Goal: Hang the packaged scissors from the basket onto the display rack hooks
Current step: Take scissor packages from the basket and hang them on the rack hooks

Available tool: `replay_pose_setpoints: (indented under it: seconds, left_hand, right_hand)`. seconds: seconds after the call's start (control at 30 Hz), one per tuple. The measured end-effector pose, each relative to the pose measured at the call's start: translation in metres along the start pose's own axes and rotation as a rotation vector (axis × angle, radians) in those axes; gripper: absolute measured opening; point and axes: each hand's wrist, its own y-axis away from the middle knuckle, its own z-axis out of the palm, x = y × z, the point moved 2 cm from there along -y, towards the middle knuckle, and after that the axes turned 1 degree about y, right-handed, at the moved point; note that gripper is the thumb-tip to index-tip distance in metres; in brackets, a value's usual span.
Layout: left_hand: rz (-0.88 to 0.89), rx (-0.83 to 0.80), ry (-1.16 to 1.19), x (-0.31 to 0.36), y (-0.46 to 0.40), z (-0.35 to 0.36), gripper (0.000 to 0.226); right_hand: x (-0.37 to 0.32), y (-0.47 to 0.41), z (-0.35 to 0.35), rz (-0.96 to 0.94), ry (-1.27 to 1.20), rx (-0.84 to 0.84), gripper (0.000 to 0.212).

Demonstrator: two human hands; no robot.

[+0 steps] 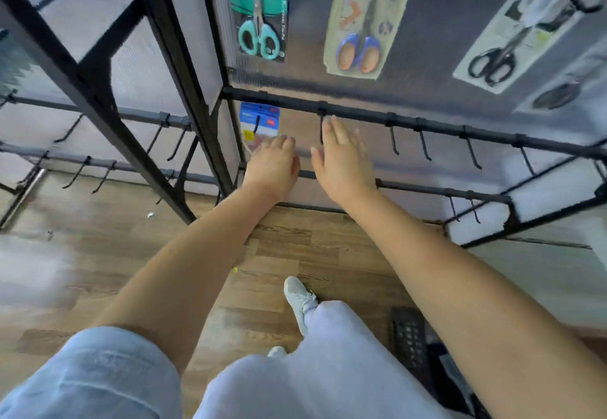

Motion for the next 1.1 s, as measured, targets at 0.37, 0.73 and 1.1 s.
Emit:
replay_pose_setpoints:
  seconds: [0.37,0.73,1.1]
  left_hand:
    - [0.448,-0.284,-0.083,0.212,0.08,0.078,0.04]
    - [0.925,-0.58,-0.149,0.428,0.2,0.235,0.034]
    - [0.861,-0.791,-0.252,0.501,0.264,0.357,0.039]
  right_hand:
    - [0.138,0.222,-0.014,0.544,-0.019,0.051,0.051]
    - [0.298,0.455,-0.002,1.081,-0.068,0.047,0.052]
    - [0.393,0.618,0.043,1.284,-0.12,-0.148,0.053]
